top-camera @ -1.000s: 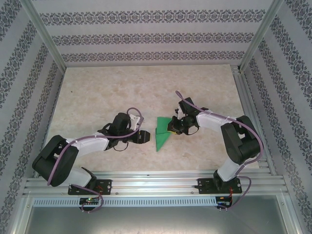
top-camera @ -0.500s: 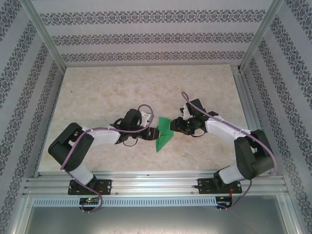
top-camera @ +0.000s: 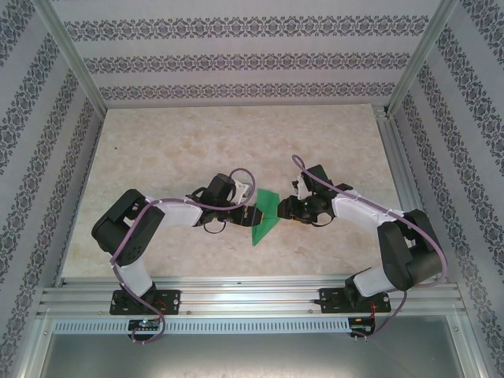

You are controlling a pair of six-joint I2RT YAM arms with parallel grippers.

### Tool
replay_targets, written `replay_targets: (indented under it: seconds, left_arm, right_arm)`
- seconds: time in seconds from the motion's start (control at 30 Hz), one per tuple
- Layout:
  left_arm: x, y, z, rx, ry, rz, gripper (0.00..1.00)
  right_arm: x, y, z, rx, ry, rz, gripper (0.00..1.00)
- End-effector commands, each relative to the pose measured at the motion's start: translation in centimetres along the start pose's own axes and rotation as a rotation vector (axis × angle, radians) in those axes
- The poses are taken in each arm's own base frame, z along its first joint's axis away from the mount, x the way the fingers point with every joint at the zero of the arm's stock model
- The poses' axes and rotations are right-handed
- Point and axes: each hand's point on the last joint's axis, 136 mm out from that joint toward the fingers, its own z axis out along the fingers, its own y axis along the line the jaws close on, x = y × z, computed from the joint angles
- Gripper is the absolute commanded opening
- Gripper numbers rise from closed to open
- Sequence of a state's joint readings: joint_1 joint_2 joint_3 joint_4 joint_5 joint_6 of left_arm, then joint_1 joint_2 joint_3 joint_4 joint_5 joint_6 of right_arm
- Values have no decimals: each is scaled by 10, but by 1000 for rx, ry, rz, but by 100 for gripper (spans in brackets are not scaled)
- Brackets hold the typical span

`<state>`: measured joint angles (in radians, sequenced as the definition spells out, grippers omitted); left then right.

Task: Fold a paper plane with a square sheet of paper (fold left side to right side)
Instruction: Fold the wing for the fifth time at the center of the table.

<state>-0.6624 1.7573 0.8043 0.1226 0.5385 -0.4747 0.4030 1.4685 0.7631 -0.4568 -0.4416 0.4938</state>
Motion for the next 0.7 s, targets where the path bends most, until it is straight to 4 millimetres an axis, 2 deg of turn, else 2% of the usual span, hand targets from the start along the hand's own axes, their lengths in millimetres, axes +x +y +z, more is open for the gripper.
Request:
replay_targets:
  seconds: [0.0, 0.17, 0.3, 0.5, 0.67]
  left_arm:
    - [-6, -14, 1, 56, -12, 42, 67]
    - [-17, -26, -15, 69, -80, 54, 71]
    - [-18, -32, -29, 50, -97, 73, 68]
    - [-8, -59, -33, 121, -71, 100, 43]
    - [1, -83, -24, 179, -31, 132, 33]
  right_arm:
    - [-2, -6, -6, 27, -23, -24, 49]
    - [-1, -9, -7, 42, -21, -25, 50]
    - [-1, -10, -7, 46, -19, -24, 49]
    - [-2, -12, -7, 56, -23, -22, 49]
    - [-1, -14, -6, 65, -17, -18, 49]
